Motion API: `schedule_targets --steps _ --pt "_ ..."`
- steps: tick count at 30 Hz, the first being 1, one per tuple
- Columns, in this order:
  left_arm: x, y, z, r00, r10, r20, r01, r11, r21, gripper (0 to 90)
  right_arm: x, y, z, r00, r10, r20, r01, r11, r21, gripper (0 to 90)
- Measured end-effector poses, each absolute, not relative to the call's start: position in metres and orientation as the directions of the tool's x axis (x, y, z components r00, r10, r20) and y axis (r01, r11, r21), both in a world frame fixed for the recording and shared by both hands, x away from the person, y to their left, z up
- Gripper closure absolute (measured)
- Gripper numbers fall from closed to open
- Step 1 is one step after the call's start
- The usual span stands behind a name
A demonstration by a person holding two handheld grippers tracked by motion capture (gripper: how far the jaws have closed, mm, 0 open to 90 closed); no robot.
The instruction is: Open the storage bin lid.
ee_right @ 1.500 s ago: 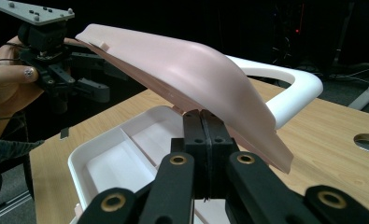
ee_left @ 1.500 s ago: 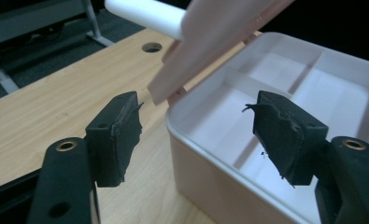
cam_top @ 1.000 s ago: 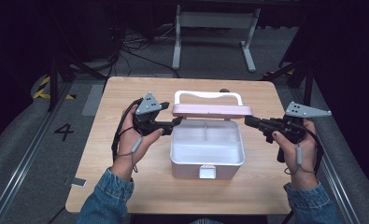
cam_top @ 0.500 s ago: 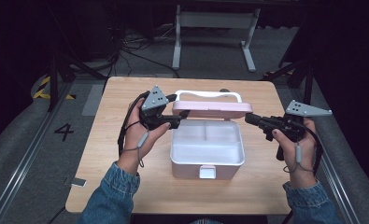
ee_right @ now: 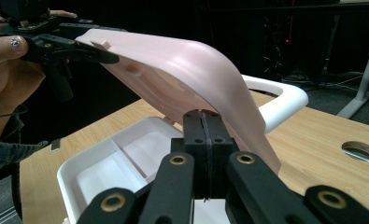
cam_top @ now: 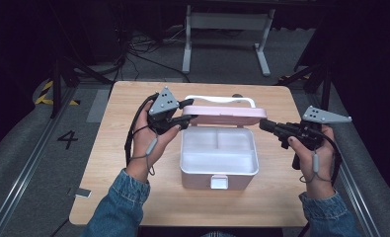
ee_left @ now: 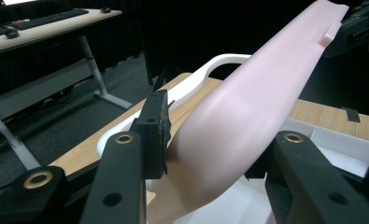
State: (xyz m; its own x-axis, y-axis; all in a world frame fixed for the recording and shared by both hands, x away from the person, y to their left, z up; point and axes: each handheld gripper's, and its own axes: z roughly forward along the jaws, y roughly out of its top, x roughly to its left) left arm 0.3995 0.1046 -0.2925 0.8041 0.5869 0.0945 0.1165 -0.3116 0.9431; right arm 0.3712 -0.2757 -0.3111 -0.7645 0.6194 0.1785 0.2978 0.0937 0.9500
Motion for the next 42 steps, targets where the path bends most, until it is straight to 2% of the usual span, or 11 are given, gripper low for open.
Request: schedule_targets --steps 7,18,34,42 --pt "0.402 0.106 -0.292 0.801 0.594 0.08 0.126 -0.297 0.946 63.1 0.37 -0.277 -0.31 -0.768 0.617 0.17 0.292 0.103 0.951 90.0" --pt "0.414 0.102 -0.282 0.794 0.596 0.124 0.124 -0.358 0.925 64.8 0.366 -0.289 -0.31 -0.752 0.642 0.152 0.291 0.117 0.949 77.3" --pt "0.444 0.104 -0.281 0.792 0.608 0.056 0.169 -0.307 0.937 66.0 0.356 -0.321 -0.312 -0.692 0.702 0.168 0.308 0.076 0.948 74.9" --pt "0.459 0.104 -0.283 0.778 0.627 0.032 0.195 -0.289 0.937 66.3 0.361 -0.323 -0.317 -0.694 0.696 0.184 0.33 0.08 0.941 67.3"
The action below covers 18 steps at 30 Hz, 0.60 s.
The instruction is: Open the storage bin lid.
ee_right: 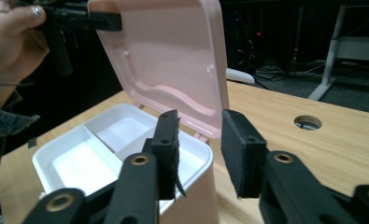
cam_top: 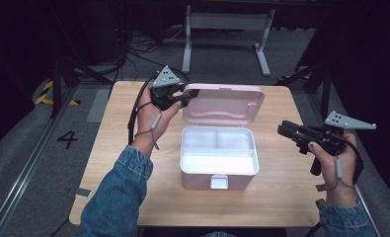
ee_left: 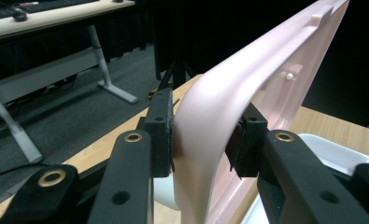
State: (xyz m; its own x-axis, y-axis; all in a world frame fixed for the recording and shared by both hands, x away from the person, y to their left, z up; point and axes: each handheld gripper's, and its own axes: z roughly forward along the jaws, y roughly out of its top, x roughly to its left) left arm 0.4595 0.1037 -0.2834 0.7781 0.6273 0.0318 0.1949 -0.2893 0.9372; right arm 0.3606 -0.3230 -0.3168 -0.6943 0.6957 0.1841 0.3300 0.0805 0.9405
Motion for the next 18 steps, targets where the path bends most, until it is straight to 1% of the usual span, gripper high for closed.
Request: schedule_targets --steps 2,5,11,18 --pt "0.462 0.103 -0.284 0.773 0.634 0.033 0.198 -0.291 0.936 66.3 0.362 -0.322 -0.318 -0.693 0.7 0.174 0.343 0.108 0.933 61.3" --pt "0.467 0.102 -0.284 0.768 0.64 0.026 0.208 -0.288 0.935 66.0 0.364 -0.322 -0.321 -0.688 0.712 0.139 0.343 0.151 0.927 58.8" --pt "0.476 0.099 -0.285 0.748 0.664 0.009 0.241 -0.283 0.928 64.8 0.367 -0.324 -0.324 -0.68 0.722 0.125 0.345 0.165 0.924 56.8" --pt "0.491 0.098 -0.288 0.74 0.673 -0.008 0.264 -0.279 0.923 63.8 0.368 -0.325 -0.326 -0.678 0.722 0.134 0.354 0.161 0.921 54.9"
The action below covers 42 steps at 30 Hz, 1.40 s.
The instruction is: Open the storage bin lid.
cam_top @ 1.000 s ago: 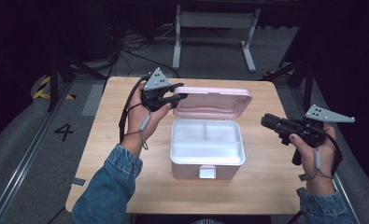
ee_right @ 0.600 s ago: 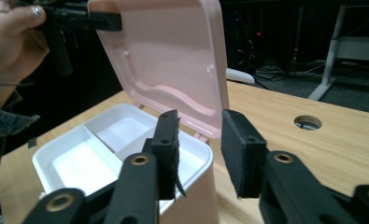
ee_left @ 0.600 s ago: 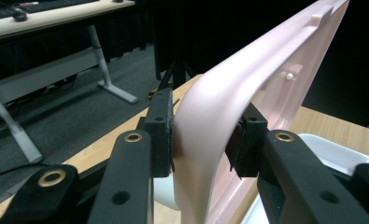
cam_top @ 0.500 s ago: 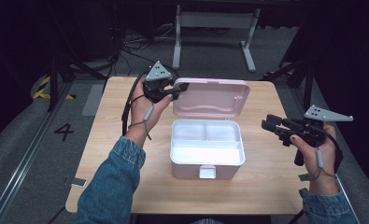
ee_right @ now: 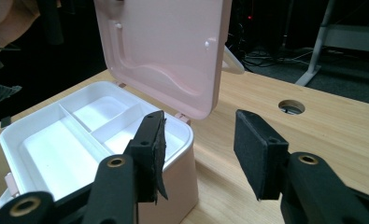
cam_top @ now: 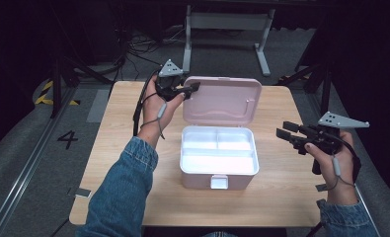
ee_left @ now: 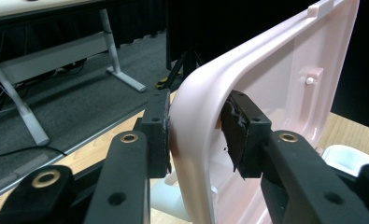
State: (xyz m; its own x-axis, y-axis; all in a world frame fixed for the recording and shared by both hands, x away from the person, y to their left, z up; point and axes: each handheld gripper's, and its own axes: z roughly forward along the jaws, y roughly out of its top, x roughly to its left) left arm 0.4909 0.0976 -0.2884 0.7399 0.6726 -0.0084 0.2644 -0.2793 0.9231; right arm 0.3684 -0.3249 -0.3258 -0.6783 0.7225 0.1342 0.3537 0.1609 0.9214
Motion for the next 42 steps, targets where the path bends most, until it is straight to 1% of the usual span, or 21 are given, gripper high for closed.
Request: schedule_targets --steps 7,12,16,25,29,34,39,42 --pt "0.508 0.097 -0.296 0.738 0.674 -0.041 0.293 -0.265 0.918 61.1 0.364 -0.331 -0.33 -0.66 0.738 0.137 0.367 0.158 0.917 54.3" --pt "0.515 0.094 -0.302 0.727 0.686 -0.036 0.293 -0.261 0.92 57.3 0.36 -0.336 -0.329 -0.649 0.747 0.146 0.37 0.141 0.918 53.8" --pt "0.521 0.092 -0.306 0.717 0.696 -0.047 0.312 -0.26 0.914 55.7 0.359 -0.34 -0.328 -0.647 0.748 0.146 0.364 0.135 0.922 53.6" --pt "0.532 0.088 -0.315 0.708 0.705 -0.039 0.333 -0.284 0.899 49.3 0.36 -0.341 -0.327 -0.649 0.746 0.154 0.362 0.125 0.924 52.4" --pt "0.537 0.087 -0.318 0.709 0.704 -0.04 0.34 -0.292 0.894 48.2 0.36 -0.341 -0.327 -0.646 0.747 0.156 0.366 0.124 0.922 52.3" --pt "0.544 0.088 -0.325 0.706 0.705 -0.072 0.371 -0.281 0.885 47.2 0.36 -0.341 -0.327 -0.648 0.746 0.156 0.364 0.123 0.923 52.1" --pt "0.548 0.086 -0.33 0.7 0.712 -0.062 0.374 -0.291 0.881 45.6 0.359 -0.341 -0.327 -0.647 0.745 0.16 0.365 0.119 0.923 51.5" --pt "0.551 0.087 -0.334 0.698 0.712 -0.079 0.384 -0.279 0.88 45.2 0.359 -0.342 -0.327 -0.645 0.747 0.162 0.367 0.117 0.923 51.5"
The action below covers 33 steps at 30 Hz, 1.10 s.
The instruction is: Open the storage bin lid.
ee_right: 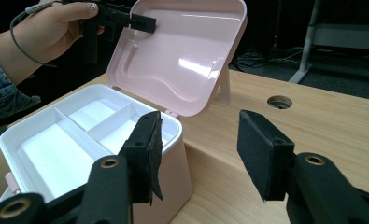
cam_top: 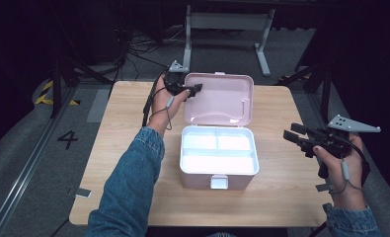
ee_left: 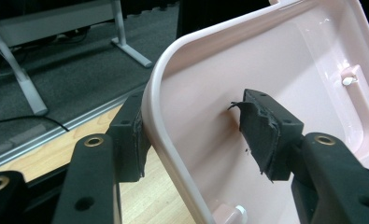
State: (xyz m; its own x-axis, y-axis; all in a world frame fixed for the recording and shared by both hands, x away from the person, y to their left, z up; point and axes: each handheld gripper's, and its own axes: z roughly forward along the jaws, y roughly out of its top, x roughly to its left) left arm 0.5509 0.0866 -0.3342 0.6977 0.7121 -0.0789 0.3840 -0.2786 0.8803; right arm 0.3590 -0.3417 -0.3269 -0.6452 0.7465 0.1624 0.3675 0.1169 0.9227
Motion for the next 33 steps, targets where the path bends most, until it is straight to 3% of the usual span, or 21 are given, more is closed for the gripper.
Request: schedule_targets --steps 14,33 --pt "0.566 0.088 -0.359 0.683 0.711 -0.165 0.457 -0.239 0.857 42.9 0.361 -0.343 -0.329 -0.64 0.75 0.165 0.374 0.117 0.92 51.1" --pt "0.572 0.085 -0.383 0.639 0.737 -0.217 0.553 -0.245 0.797 33.3 0.362 -0.343 -0.333 -0.639 0.749 0.173 0.388 0.12 0.914 50.1"
